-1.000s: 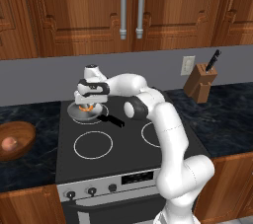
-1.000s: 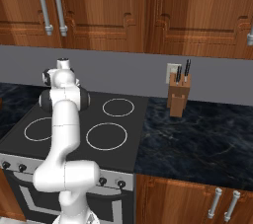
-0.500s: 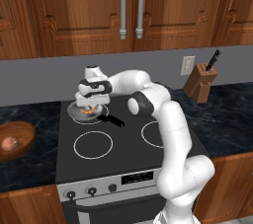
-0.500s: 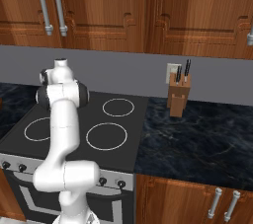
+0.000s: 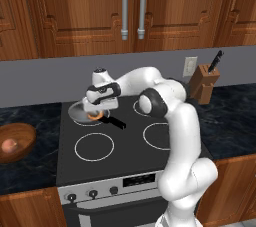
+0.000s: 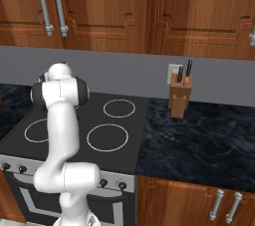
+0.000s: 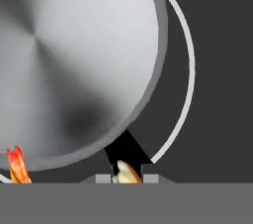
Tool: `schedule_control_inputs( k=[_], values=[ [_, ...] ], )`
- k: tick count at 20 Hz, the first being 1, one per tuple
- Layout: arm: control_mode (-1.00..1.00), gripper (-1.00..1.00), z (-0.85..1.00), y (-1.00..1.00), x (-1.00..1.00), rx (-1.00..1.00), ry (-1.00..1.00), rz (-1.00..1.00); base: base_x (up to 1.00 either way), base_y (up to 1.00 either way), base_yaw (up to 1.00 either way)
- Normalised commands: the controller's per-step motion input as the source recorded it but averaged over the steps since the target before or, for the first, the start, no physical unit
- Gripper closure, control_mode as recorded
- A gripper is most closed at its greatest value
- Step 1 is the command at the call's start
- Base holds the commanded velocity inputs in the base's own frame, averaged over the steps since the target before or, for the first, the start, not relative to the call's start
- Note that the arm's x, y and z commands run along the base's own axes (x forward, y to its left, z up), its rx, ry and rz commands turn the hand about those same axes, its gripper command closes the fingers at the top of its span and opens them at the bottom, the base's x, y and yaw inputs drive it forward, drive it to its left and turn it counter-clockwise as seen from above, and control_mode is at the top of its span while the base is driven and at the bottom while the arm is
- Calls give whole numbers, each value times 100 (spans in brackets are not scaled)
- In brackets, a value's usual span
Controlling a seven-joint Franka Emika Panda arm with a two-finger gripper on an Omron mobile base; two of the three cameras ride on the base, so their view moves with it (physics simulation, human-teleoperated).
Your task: Place the shrimp on the plate and place the onion on the same plate.
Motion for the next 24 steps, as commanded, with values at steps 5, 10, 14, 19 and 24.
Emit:
schedule_control_inputs(
  k=[5, 10, 14, 19, 24],
  values=[
    [-100, 100, 3, -21, -50, 0, -13, -3, 0, 0, 0],
    [-100, 100, 23, -9, -39, 0, -10, -3, 0, 0, 0],
    [-100, 100, 29, -13, -42, 0, -5, -2, 0, 0, 0],
    [-100, 100, 37, -17, -36, 0, 0, -3, 0, 0, 0],
    [-100, 100, 41, -24, -34, 4, 0, -5, 0, 0, 0]
  ],
)
